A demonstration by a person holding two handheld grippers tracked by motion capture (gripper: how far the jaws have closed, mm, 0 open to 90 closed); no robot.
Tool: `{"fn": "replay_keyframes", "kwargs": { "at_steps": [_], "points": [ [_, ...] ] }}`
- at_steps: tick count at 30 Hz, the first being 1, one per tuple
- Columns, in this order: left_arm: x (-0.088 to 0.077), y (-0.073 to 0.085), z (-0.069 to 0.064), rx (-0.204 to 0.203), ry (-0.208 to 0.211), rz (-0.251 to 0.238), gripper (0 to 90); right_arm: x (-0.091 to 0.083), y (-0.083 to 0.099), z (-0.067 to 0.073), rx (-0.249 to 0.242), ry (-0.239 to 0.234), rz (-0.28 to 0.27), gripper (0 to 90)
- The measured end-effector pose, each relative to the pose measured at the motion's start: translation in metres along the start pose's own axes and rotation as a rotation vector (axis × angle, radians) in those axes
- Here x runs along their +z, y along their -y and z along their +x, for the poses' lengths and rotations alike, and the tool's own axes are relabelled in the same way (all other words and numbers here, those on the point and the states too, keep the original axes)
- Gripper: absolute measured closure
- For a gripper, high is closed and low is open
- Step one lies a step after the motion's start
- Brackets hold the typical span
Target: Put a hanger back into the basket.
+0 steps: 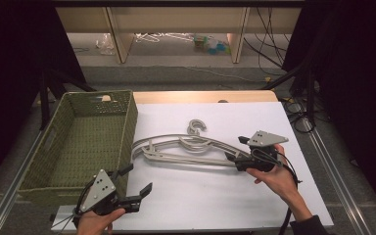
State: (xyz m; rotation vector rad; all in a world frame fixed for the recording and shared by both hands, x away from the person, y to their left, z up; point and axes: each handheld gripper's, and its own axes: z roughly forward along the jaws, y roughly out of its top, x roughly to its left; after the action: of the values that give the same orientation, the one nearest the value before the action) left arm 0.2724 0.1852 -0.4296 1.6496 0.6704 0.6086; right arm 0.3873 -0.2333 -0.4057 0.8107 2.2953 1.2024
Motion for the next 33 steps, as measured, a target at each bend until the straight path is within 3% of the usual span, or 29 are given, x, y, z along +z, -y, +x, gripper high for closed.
{"fn": "replay_keyframes", "kwargs": {
  "at_steps": [2,3,5,7,9,11,12,15,20,21,23,26,30,33],
  "points": [
    [0.0,0.0,-0.001,-0.01,0.0,-0.001,16.0,0.011,-0.001,-0.008,-0.019,-0.009,0.058,33.5],
    [0.0,0.0,0.0,-0.008,0.0,0.0,16.0,0.011,-0.001,-0.008,-0.019,-0.009,0.058,33.5],
    [0.0,0.0,0.0,-0.002,0.002,0.0,16.1,0.029,-0.003,-0.017,-0.04,-0.016,0.112,35.6],
    [0.0,0.0,-0.001,0.001,0.004,0.001,16.2,0.033,-0.005,-0.018,-0.04,-0.019,0.13,37.7],
    [0.001,0.0,-0.001,-0.001,0.007,0.002,16.3,0.048,-0.01,-0.016,-0.094,-0.029,0.172,41.6],
    [0.001,0.0,-0.002,-0.008,0.009,0.006,16.3,0.053,-0.012,-0.016,-0.107,-0.03,0.19,43.3],
    [0.001,0.0,-0.003,-0.007,0.009,0.006,16.3,0.063,-0.014,-0.017,-0.115,-0.01,0.216,45.2],
    [0.0,0.0,-0.002,0.0,0.007,0.009,16.8,0.076,-0.015,-0.023,-0.093,-0.021,0.24,49.3],
    [0.0,0.0,-0.002,-0.002,0.008,0.009,16.9,0.093,-0.017,-0.027,-0.1,-0.015,0.295,54.7],
    [0.0,0.0,-0.002,-0.003,0.008,0.01,16.9,0.096,-0.017,-0.028,-0.119,-0.011,0.297,55.4],
    [0.0,0.0,-0.003,-0.007,0.009,0.009,16.8,0.098,-0.018,-0.027,-0.107,-0.012,0.318,56.8],
    [0.0,0.0,-0.003,0.006,0.008,0.007,16.9,0.107,-0.019,-0.023,-0.163,-0.026,0.366,60.1],
    [0.0,0.0,-0.003,0.005,0.008,0.009,16.9,0.115,-0.018,-0.025,-0.156,-0.032,0.357,63.8],
    [0.001,0.0,-0.003,0.009,0.007,0.013,17.5,0.119,-0.016,-0.028,-0.159,-0.047,0.389,66.6]
  ]
}}
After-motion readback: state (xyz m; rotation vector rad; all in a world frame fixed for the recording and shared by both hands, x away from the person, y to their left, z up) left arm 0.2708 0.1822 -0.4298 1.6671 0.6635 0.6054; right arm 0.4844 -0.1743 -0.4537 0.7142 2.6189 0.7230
